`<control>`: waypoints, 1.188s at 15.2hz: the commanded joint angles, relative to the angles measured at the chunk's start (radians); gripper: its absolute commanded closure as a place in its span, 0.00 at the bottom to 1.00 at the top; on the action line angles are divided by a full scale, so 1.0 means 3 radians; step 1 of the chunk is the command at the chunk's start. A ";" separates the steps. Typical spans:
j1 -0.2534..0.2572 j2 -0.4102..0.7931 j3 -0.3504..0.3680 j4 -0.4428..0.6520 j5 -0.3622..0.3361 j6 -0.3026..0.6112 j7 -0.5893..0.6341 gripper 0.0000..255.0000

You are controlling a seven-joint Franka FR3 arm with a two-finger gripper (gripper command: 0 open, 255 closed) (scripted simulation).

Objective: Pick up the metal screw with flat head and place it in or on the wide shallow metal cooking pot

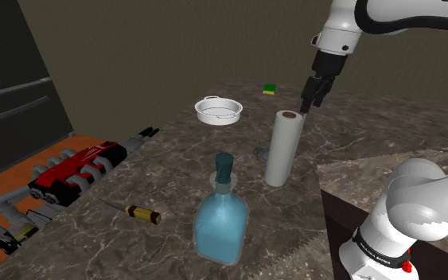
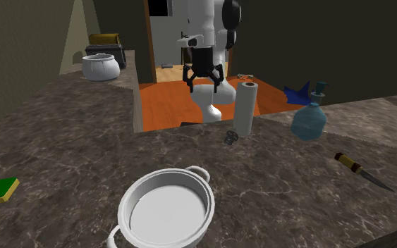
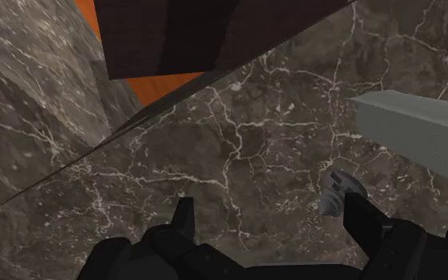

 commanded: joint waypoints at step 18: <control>0.0349 0.0992 0.0711 -0.0374 0.0196 0.1156 0.0398 0.00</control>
